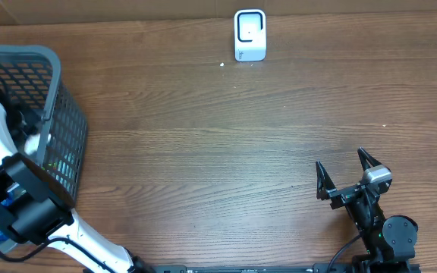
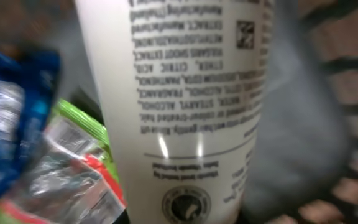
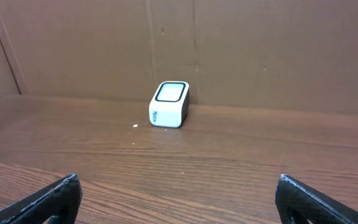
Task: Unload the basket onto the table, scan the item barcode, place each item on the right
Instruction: 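Carry the white tube toward the white scanner with the left gripper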
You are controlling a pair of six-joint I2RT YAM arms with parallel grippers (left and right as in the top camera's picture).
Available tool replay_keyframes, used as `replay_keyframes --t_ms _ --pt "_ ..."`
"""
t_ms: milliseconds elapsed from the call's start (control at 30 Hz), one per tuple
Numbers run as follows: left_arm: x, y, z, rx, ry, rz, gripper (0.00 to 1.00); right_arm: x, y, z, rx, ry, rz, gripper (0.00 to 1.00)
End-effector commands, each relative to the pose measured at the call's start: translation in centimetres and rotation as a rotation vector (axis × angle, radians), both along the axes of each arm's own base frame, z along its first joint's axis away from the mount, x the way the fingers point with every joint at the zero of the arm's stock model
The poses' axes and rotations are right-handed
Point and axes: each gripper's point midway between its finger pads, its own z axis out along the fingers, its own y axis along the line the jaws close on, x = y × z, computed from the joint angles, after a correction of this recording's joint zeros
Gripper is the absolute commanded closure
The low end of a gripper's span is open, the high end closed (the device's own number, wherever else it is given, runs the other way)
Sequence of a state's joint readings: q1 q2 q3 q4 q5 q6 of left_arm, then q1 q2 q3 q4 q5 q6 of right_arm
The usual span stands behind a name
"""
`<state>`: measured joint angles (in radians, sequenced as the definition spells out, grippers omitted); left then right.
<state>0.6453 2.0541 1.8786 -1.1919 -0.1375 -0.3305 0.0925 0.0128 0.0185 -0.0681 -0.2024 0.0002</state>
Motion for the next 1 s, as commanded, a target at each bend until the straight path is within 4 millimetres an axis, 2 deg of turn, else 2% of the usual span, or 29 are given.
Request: replay_keyframes --t_ms 0,200,300,333,367,400,433,467,567,700,833,967 --pt "1.8 1.3 8.5 0.137 -0.151 -0.005 0.96 0.0 0.1 -0.2 0.003 -0.004 0.002 0.00" --pt "2.2 -2.2 18.3 0.210 -0.326 -0.112 0.96 0.0 0.1 -0.2 0.003 -0.004 0.002 0.00" --pt "1.8 -5.6 23.0 0.249 -0.422 -0.213 0.96 0.0 0.1 -0.2 0.003 -0.004 0.002 0.00" --pt "1.6 -8.2 25.5 0.266 -0.483 -0.286 0.96 0.0 0.1 -0.2 0.003 -0.004 0.002 0.00" --pt "1.5 -10.2 26.9 0.268 -0.524 -0.348 0.96 0.0 0.1 -0.2 0.003 -0.004 0.002 0.00" --pt "1.4 -12.0 28.0 0.267 -0.558 -0.407 0.96 0.0 0.1 -0.2 0.003 -0.004 0.002 0.00" --pt "1.5 -15.6 29.5 0.255 -0.612 -0.532 0.96 0.0 0.1 -0.2 0.003 -0.004 0.002 0.00" --pt "1.4 -17.6 30.1 0.242 -0.634 -0.594 0.96 0.0 0.1 -0.2 0.003 -0.004 0.002 0.00" --pt "1.2 -22.4 29.8 0.186 -0.629 -0.724 0.96 0.0 0.1 -0.2 0.003 -0.004 0.002 0.00" --pt "0.6 -27.3 26.5 0.068 -0.510 -0.852 0.96 0.0 0.1 -0.2 0.003 -0.004 0.002 0.00" --pt "0.1 -30.5 21.2 -0.051 -0.325 -0.933 0.95 0.0 0.1 -0.2 0.003 -0.004 0.002 0.00" --pt "0.5 -32.5 15.3 -0.133 -0.201 -0.972 0.95 0.0 0.1 -0.2 0.003 -0.004 0.002 0.00"
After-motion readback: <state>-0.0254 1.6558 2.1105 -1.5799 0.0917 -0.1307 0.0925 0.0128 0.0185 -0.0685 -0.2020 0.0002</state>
